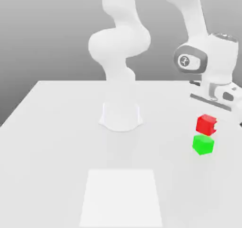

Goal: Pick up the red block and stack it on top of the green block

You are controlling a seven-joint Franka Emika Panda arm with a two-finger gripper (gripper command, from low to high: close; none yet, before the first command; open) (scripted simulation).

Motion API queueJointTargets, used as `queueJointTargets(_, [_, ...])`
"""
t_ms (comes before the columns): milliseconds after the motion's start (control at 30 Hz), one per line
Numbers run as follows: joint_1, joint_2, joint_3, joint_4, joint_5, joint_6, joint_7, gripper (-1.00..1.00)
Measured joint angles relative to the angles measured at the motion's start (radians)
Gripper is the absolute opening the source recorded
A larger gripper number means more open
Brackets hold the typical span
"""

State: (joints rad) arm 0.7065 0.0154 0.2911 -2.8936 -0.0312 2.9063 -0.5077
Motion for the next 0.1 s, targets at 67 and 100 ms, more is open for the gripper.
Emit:
queueJointTargets(67, [0.000,0.019,-0.005,0.001,-0.022,0.018,0.015,1.00])
queueJointTargets(100, [0.000,0.019,-0.005,0.001,-0.022,0.018,0.015,1.00])
